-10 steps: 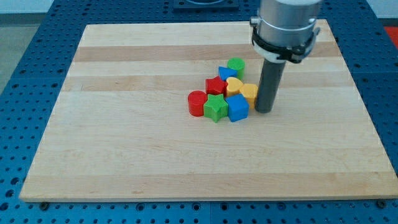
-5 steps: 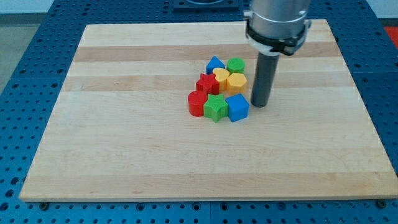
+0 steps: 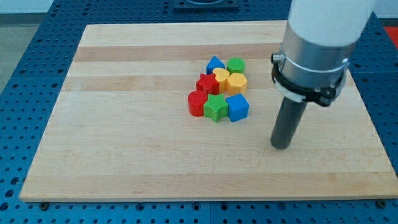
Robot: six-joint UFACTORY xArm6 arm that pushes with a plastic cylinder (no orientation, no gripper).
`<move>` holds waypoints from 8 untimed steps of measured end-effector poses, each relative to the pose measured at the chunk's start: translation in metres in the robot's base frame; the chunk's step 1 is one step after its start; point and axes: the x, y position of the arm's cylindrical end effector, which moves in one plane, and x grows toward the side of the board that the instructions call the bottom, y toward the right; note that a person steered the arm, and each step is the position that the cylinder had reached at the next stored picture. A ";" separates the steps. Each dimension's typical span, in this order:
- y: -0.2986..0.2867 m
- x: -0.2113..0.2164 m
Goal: Push the yellow hexagon into the yellow heart
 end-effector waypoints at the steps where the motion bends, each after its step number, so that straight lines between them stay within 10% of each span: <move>1: -0.003 0.016; 4: -0.121 -0.005; 8: -0.129 -0.023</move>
